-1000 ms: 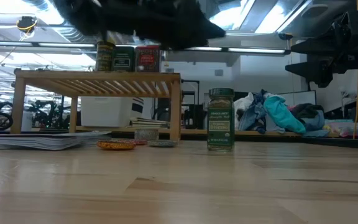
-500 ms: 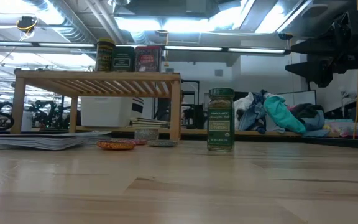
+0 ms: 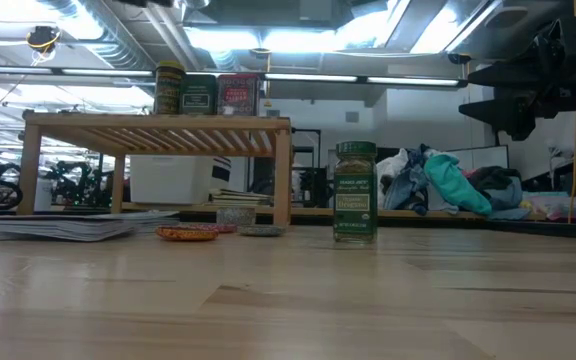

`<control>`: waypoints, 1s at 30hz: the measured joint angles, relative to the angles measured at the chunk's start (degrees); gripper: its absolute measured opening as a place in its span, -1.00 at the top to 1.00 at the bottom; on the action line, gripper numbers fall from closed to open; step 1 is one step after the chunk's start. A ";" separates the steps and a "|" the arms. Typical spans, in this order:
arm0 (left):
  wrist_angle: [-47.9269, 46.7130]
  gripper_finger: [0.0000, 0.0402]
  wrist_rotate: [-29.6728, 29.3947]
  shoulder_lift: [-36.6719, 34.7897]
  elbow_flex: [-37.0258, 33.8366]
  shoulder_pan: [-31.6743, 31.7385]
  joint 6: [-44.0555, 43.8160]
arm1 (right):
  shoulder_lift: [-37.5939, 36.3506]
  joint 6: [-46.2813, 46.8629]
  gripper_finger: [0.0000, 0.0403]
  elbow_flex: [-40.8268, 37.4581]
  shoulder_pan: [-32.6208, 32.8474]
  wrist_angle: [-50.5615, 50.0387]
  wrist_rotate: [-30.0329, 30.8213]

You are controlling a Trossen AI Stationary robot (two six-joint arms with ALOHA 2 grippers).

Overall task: Shelf spices
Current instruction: Remove the yellow seasoning from the shelf

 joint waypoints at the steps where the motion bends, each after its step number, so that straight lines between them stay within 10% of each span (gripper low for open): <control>1: -2.79 -0.99 0.01 -1.09 0.00 0.09 -2.91 | 0.00 -0.01 -0.66 0.01 0.00 0.01 0.00; 8: -20.08 -0.99 2.29 -7.07 0.00 0.15 -22.05 | 0.01 -0.01 -0.66 0.01 0.00 0.00 0.00; 30: -21.28 -0.99 9.17 -12.08 -8.24 5.44 -29.91 | 0.01 0.00 -0.66 0.01 0.00 0.01 0.00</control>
